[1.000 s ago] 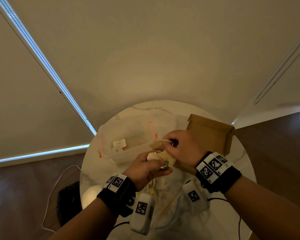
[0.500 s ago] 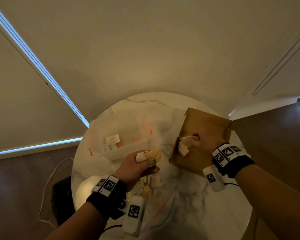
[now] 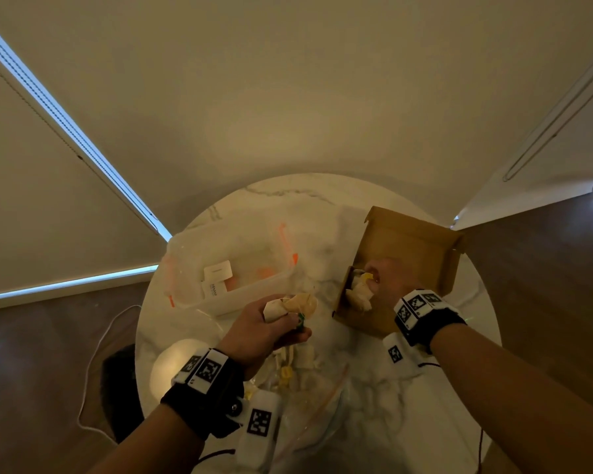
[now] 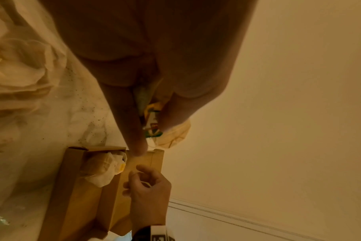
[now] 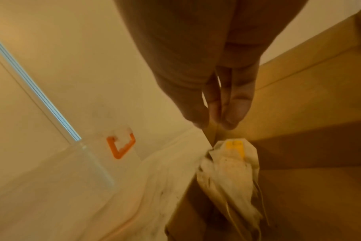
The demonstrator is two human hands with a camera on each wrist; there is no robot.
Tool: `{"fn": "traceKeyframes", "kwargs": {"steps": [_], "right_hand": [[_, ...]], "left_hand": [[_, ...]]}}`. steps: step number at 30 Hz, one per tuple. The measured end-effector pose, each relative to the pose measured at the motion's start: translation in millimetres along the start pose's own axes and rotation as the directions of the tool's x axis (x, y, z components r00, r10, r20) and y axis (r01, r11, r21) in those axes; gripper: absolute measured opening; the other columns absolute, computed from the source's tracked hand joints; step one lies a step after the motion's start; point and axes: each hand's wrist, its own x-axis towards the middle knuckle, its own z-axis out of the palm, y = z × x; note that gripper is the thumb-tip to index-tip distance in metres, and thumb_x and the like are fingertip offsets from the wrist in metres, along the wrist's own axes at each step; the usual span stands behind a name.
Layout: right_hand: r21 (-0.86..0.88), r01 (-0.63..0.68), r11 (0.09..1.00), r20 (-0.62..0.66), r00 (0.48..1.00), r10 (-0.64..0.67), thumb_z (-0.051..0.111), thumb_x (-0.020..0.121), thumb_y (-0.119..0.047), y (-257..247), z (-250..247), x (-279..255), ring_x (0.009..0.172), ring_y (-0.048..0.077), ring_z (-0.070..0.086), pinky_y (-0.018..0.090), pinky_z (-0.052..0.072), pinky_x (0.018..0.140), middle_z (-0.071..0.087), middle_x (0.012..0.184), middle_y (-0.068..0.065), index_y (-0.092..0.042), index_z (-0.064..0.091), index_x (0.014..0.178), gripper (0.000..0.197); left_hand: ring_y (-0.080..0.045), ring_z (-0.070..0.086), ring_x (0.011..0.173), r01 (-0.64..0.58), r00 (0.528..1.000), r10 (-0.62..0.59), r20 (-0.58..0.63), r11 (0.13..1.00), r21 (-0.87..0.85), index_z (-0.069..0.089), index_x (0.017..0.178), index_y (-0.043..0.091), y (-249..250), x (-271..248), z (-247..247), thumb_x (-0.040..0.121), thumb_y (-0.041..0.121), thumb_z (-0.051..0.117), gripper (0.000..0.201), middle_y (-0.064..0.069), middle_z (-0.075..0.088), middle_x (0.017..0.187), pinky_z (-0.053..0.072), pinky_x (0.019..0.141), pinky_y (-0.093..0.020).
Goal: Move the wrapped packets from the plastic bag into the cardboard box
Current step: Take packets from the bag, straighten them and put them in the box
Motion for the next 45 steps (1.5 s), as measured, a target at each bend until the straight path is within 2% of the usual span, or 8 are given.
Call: {"fn": "traceKeyframes", "kwargs": {"steps": [3,7,15,26,32,37,42,45], "right_hand": [[0.063,0.079,0.995,-0.087,0.993,-0.074,0.058,0.092,-0.025,-10,-14,-19,0.089,0.014,0.056,0.024,0.047,0.077,0.065,0.102,-0.001,-0.022,0.066,0.102,0.013],[0.334,0.274,0.902,-0.147,0.96,-0.237,0.065,0.09,-0.028,-50,-27,-66,0.077,0.001,0.06,0.008,0.043,0.066,0.068,0.089,-0.009,-0.02,0.072,0.098,0.013],[0.514,0.434,0.74,-0.229,0.901,-0.369,0.079,0.078,-0.019,-90,-24,-104,0.068,0.002,0.06,0.012,0.045,0.06,0.068,0.082,-0.009,-0.02,0.074,0.088,0.012],[0.65,0.436,0.622,-0.353,0.898,-0.261,0.067,0.087,-0.005,-91,-48,-115,0.066,0.014,0.071,0.023,0.057,0.061,0.073,0.072,0.004,-0.012,0.067,0.086,0.007],[0.504,0.466,0.727,-0.457,0.859,-0.233,0.069,0.086,-0.009,-70,-76,-109,0.068,0.014,0.068,0.023,0.055,0.065,0.071,0.073,0.0,-0.022,0.071,0.088,0.014],[0.45,0.373,0.812,-0.455,0.878,-0.151,0.069,0.086,-0.018,-43,-90,-97,0.075,0.015,0.066,0.031,0.056,0.074,0.068,0.076,-0.009,-0.024,0.073,0.091,0.009],[0.452,0.377,0.808,-0.398,0.897,-0.195,0.067,0.088,-0.015,-38,-92,-98,0.078,0.017,0.066,0.032,0.056,0.077,0.068,0.077,-0.008,-0.019,0.073,0.095,0.01],[0.465,0.392,0.793,-0.472,0.868,-0.152,0.069,0.087,-0.015,-35,-93,-97,0.074,0.019,0.067,0.036,0.058,0.075,0.069,0.075,-0.002,-0.017,0.073,0.093,0.008]], "left_hand": [[-0.031,0.07,0.079,-0.017,1.0,0.016,0.013,1.0,0.01,0.063,0.108,0.001,0,-1,2,0.09,-0.011,0.055,0.024,-0.016,0.067,0.096,0.06,0.074,-0.035],[-0.029,0.07,0.077,-0.042,0.998,0.042,0.039,0.999,0.014,0.064,0.107,0.006,2,-6,6,0.091,-0.01,0.054,0.024,-0.014,0.067,0.097,0.06,0.074,-0.033],[-0.031,0.067,0.083,-0.095,0.99,0.094,0.102,0.996,0.003,0.062,0.116,0.005,10,-23,11,0.092,-0.009,0.054,0.029,-0.015,0.068,0.099,0.06,0.078,-0.035],[-0.029,0.069,0.076,-0.122,0.991,0.121,0.052,0.993,0.006,0.057,0.122,0.009,7,-34,8,0.092,-0.008,0.054,0.035,-0.014,0.069,0.092,0.059,0.069,-0.031],[-0.028,0.07,0.077,-0.123,0.99,0.122,0.07,0.992,0.012,0.058,0.12,0.007,4,-34,9,0.092,-0.009,0.053,0.032,-0.017,0.067,0.095,0.06,0.07,-0.03],[-0.029,0.069,0.079,-0.103,0.991,0.103,0.085,0.995,0.002,0.058,0.12,0.006,2,-30,8,0.092,-0.01,0.051,0.033,-0.018,0.068,0.097,0.06,0.073,-0.031],[-0.028,0.069,0.076,-0.098,0.99,0.095,0.102,0.995,0.029,0.057,0.12,0.004,4,-24,9,0.092,-0.013,0.05,0.034,-0.021,0.067,0.099,0.059,0.071,-0.031],[-0.028,0.068,0.074,-0.108,0.99,0.103,0.101,0.993,0.042,0.056,0.121,0.004,5,-23,7,0.092,-0.014,0.048,0.035,-0.021,0.067,0.098,0.059,0.071,-0.032]]}}
